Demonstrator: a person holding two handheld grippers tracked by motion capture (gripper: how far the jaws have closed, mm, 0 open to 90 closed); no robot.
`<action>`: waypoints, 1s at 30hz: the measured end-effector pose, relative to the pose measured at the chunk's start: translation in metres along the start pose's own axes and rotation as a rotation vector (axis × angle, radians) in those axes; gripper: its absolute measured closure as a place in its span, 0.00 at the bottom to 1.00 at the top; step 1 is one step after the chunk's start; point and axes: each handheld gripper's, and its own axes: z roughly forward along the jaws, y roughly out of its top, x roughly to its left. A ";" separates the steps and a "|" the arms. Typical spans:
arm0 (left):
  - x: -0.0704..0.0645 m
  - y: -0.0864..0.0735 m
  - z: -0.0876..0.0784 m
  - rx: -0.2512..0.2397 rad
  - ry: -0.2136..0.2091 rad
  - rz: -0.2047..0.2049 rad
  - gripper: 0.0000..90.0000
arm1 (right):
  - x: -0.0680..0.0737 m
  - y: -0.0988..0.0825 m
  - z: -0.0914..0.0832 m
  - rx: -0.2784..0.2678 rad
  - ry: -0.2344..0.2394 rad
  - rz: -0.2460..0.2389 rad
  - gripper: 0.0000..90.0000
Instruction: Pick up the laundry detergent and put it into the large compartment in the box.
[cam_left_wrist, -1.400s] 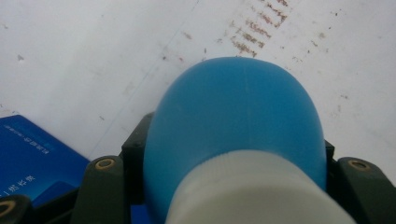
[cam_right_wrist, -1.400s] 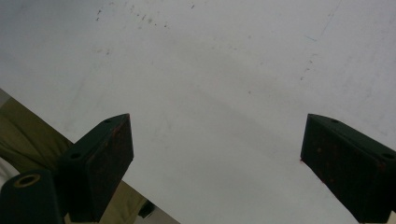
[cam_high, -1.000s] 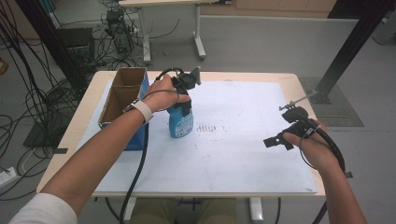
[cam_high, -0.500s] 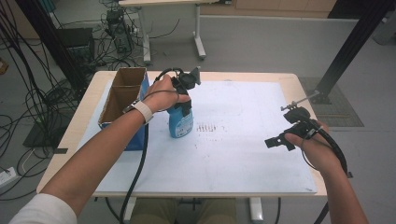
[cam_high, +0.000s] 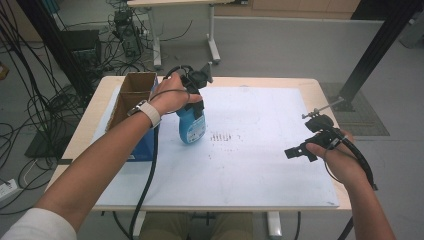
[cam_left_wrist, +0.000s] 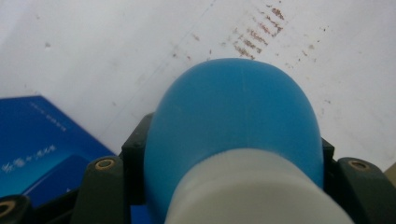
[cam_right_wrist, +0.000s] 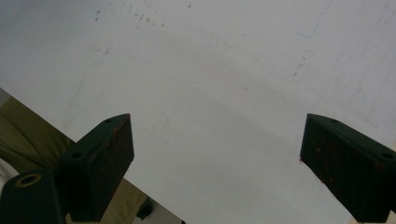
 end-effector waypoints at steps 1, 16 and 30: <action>0.001 0.000 -0.005 0.001 0.000 -0.018 0.44 | 0.000 0.000 0.000 -0.001 -0.001 -0.003 0.10; -0.002 -0.011 -0.065 -0.015 0.024 -0.148 0.44 | 0.008 0.002 -0.006 -0.016 -0.009 -0.024 0.10; -0.002 -0.017 -0.134 -0.013 0.049 -0.256 0.44 | 0.011 0.004 -0.011 -0.025 -0.014 -0.027 0.11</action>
